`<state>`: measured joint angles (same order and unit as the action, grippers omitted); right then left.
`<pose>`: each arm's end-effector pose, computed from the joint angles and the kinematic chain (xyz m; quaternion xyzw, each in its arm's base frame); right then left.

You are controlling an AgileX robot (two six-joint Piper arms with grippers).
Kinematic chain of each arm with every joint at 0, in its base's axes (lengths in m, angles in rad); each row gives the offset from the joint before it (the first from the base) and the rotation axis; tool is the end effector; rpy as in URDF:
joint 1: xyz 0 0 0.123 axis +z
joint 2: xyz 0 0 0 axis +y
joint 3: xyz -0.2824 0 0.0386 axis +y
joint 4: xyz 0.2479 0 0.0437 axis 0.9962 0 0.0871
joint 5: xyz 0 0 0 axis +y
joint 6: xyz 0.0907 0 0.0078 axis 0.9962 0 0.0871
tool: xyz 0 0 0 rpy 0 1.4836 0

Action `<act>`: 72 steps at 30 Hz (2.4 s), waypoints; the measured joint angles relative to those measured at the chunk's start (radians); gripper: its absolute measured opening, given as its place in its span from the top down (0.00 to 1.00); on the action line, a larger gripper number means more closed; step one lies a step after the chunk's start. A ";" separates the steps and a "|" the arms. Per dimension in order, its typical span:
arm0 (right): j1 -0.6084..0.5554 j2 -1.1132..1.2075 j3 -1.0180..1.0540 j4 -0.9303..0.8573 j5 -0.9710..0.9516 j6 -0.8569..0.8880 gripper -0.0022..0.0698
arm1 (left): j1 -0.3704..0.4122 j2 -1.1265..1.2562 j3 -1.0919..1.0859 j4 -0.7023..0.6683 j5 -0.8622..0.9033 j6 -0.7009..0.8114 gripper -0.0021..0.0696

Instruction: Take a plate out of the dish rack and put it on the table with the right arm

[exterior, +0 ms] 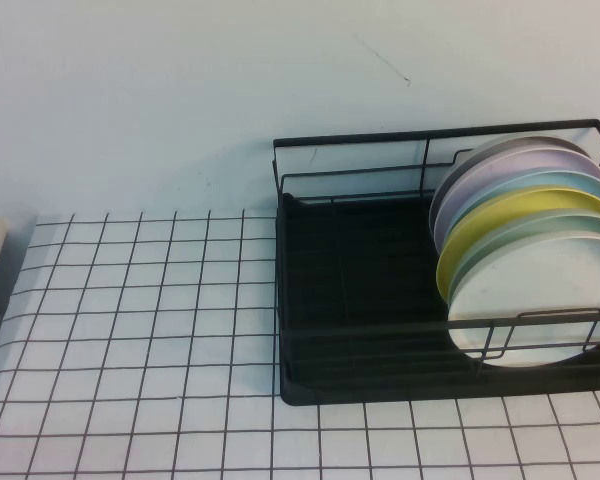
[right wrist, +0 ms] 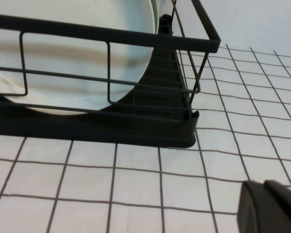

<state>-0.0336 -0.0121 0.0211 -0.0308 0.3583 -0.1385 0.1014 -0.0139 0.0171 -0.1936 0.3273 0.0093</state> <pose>0.0528 -0.0028 0.1744 -0.0501 0.7973 -0.0646 0.5981 0.0537 -0.0002 0.1791 -0.0890 0.7807 -0.0468 0.6167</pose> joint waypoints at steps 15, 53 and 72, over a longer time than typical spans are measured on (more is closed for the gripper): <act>0.000 0.000 0.000 0.000 0.000 0.000 0.97 | 0.000 0.000 0.000 0.000 0.000 0.000 0.98; 0.000 0.000 0.008 0.957 -0.042 0.086 0.97 | 0.000 0.000 0.000 0.000 0.000 0.000 0.98; 0.000 0.274 -0.448 0.898 0.297 -0.853 0.97 | 0.000 0.000 0.000 0.000 0.000 0.000 0.98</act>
<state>-0.0336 0.2619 -0.4265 0.8668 0.6557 -0.9917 0.1014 -0.0139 0.0171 -0.1936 0.3273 0.0093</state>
